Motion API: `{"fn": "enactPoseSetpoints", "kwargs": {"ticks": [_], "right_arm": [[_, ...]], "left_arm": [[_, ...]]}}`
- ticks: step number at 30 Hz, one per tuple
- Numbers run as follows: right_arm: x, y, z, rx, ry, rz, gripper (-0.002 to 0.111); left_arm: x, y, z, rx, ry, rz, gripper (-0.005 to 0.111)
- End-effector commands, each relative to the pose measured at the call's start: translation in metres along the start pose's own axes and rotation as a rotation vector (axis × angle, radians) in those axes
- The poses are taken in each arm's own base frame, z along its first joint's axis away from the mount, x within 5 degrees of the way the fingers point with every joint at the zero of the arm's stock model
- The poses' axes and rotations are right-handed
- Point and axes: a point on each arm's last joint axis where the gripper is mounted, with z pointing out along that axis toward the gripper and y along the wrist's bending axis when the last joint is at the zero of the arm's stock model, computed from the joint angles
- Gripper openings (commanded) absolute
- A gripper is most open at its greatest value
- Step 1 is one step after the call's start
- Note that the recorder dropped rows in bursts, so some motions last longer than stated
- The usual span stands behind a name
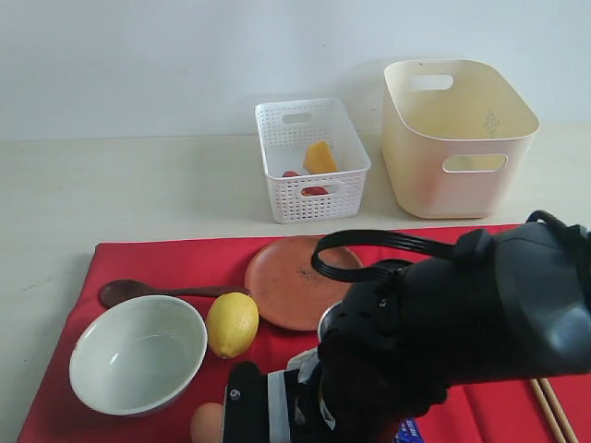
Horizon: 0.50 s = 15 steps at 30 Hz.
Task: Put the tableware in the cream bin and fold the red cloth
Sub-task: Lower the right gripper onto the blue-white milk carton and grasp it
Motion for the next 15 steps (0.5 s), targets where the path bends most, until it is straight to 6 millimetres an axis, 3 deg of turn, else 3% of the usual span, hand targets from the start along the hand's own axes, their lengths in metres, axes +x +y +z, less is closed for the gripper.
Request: {"fn": "enactPoseSetpoints", "kwargs": {"ticks": [1, 2, 8, 15], "right_arm": [[-0.004, -0.003, -0.006, -0.011, 0.032, 0.04, 0.005], [-0.005, -0.003, -0.008, -0.017, 0.044, 0.04, 0.0], [-0.013, -0.008, -0.02, -0.044, 0.069, 0.084, 0.0], [-0.018, -0.012, -0.054, 0.005, -0.02, 0.115, 0.0]], "left_arm": [[0.0, 0.0, 0.0, -0.002, -0.011, 0.0, 0.0], [0.0, 0.0, 0.0, -0.002, -0.011, 0.0, 0.0], [0.0, 0.0, 0.0, -0.002, -0.011, 0.0, 0.0], [0.0, 0.0, 0.0, -0.002, -0.011, 0.0, 0.0]]}}
